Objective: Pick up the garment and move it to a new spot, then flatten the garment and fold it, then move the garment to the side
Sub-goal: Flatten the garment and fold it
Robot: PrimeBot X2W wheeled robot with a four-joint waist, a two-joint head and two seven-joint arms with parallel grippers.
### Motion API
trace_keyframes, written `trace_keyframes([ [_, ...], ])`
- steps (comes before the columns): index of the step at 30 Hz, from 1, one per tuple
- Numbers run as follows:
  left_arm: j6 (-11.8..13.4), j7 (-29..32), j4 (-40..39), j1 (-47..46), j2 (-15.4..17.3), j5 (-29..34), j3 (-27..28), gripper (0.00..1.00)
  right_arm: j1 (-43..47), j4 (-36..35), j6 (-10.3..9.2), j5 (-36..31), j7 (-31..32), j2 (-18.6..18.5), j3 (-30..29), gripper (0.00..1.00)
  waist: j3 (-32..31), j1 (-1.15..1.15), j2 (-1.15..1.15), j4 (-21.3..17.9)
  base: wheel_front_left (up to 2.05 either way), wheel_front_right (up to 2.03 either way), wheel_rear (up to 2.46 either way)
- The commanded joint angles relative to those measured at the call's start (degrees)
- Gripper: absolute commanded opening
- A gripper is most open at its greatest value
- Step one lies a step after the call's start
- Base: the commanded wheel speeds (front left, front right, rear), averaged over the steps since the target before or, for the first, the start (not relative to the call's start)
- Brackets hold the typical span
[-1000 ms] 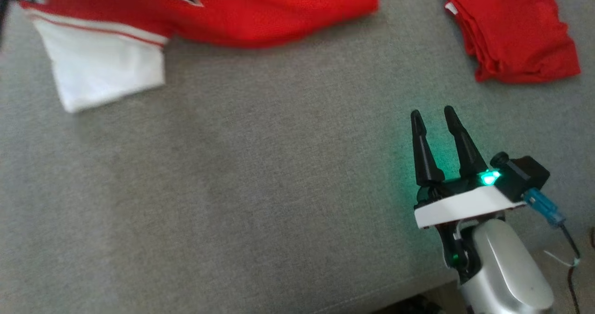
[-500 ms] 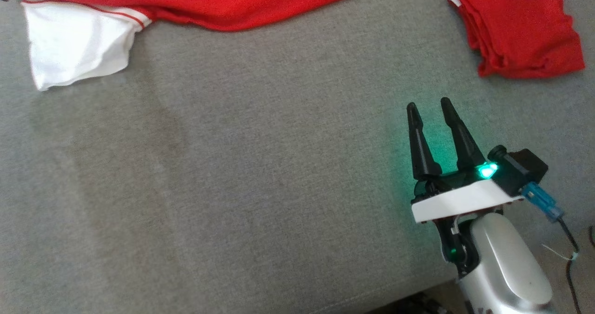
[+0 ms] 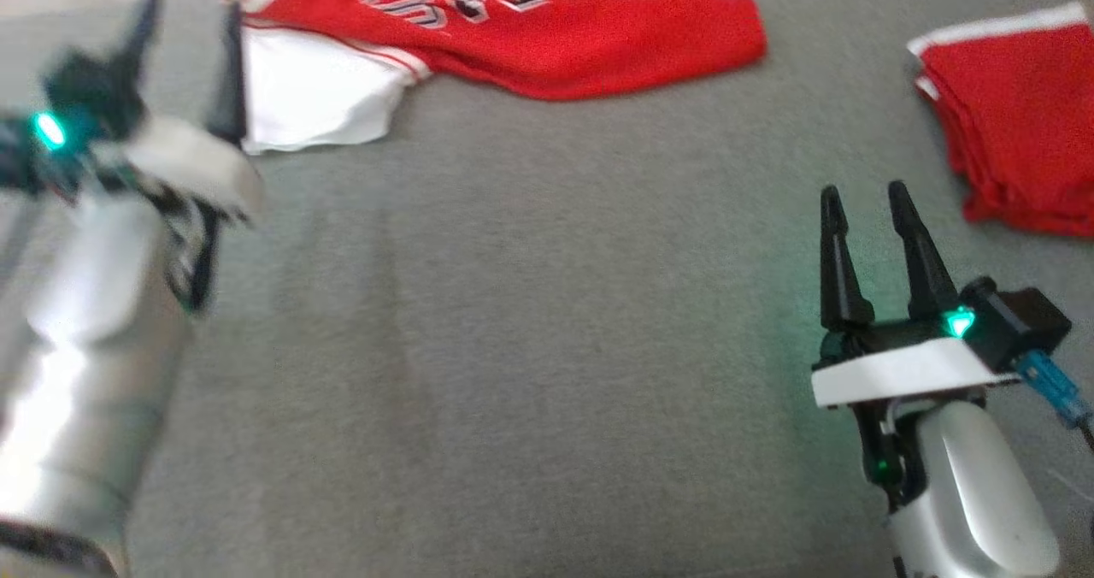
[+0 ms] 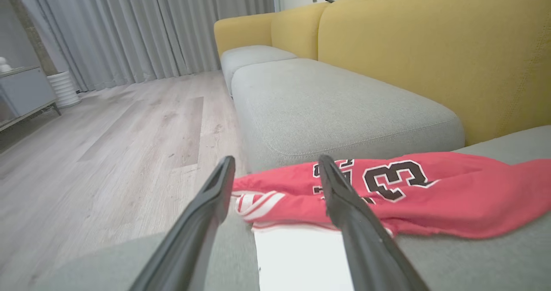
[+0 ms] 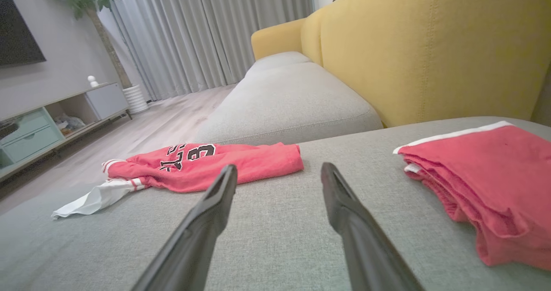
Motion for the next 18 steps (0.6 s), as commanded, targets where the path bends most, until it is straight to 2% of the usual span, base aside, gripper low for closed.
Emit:
trace_keyframes([
  [1,1.43,-0.67,-4.11,1.83,1.77,-0.18,2.93,1.0,0.8,-1.89,-0.05,-0.73,-0.36,-0.11,0.58,1.0,-3.92,0.0,0.0,4.25,0.0,0.0,0.0],
  [5,5.33,-0.69,-14.05,14.45,0.67,1.1,4.73,1.0,2.21,-1.85,-0.05,-1.63,-0.36,-0.11,-1.01,1.0,-6.5,0.0,0.0,7.28,0.0,0.0,0.0],
  [6,7.24,-0.69,-18.4,20.51,0.11,1.72,5.38,1.0,2.94,-1.84,-0.05,-1.82,-0.36,-0.11,-1.47,1.0,-7.43,0.0,0.0,8.38,0.0,0.0,0.0],
  [9,9.63,-0.7,-23.86,28.45,-0.8,2.62,6.0,1.0,3.82,-1.64,-0.05,-1.86,-0.36,-0.11,-1.7,1.0,-8.38,0.0,0.0,9.39,0.0,0.0,0.0],
  [13,11.62,-0.7,-28.26,35.55,-2.12,3.43,6.72,1.0,4.92,-1.1,-0.05,-1.52,-0.36,-0.11,-1.31,1.0,-8.94,0.0,0.0,9.86,0.0,0.0,0.0],
  [18,12.16,-0.7,-30.0,38.26,-2.78,4.08,7.8,1.0,5.13,-0.63,-0.05,-1.6,-0.36,-0.11,0.23,1.0,-8.42,0.0,0.0,8.92,0.0,0.0,0.0],
])
